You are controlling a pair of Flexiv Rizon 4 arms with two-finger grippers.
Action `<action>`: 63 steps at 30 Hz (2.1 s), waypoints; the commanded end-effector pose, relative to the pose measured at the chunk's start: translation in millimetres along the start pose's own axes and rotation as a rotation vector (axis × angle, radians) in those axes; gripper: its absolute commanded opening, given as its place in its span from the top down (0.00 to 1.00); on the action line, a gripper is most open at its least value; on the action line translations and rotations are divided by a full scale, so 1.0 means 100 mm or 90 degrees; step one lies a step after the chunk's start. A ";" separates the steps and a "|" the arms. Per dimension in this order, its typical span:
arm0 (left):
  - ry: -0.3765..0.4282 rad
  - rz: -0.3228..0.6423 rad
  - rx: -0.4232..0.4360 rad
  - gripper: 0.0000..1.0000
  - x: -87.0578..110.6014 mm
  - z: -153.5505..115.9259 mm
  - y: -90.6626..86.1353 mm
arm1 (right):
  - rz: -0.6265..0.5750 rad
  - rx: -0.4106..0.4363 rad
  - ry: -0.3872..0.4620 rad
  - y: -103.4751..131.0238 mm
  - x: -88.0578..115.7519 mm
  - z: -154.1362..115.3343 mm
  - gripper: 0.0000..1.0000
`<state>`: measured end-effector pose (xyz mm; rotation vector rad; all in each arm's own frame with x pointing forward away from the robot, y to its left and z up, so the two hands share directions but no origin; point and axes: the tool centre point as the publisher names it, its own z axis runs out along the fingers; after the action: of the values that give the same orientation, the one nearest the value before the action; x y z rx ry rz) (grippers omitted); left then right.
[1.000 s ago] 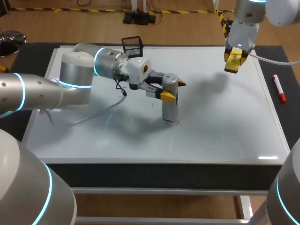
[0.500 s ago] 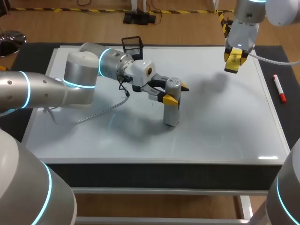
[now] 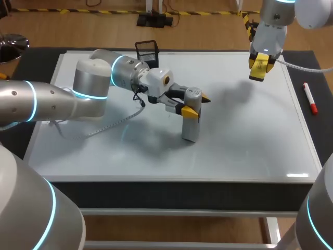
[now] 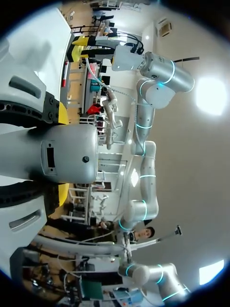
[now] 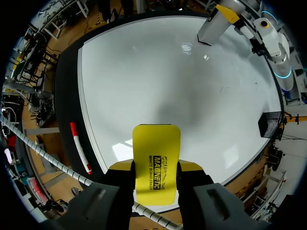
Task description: Pick up the inspection probe, press it on each red-marked spot on the whiteboard one by one, put down the probe, pick up the eraser, and wipe off all the red marks.
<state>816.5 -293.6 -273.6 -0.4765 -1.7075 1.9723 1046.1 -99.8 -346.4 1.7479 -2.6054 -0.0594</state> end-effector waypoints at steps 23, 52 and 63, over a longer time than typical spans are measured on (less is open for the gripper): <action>-0.087 0.051 -0.024 1.00 0.02 -0.56 -0.36 | -0.002 0.000 0.002 -0.01 0.01 -0.01 1.00; -0.418 0.092 -0.049 1.00 0.17 -2.88 -0.86 | -0.002 0.000 0.002 -0.01 0.01 -0.01 1.00; -0.453 0.088 -0.032 1.00 0.25 -3.14 -0.86 | -0.002 0.000 0.002 -0.01 0.01 -0.01 1.00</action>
<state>985.0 -15.1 -239.2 0.0913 -2.1673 2.3703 1046.1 -99.8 -346.5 1.7480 -2.6055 -0.0595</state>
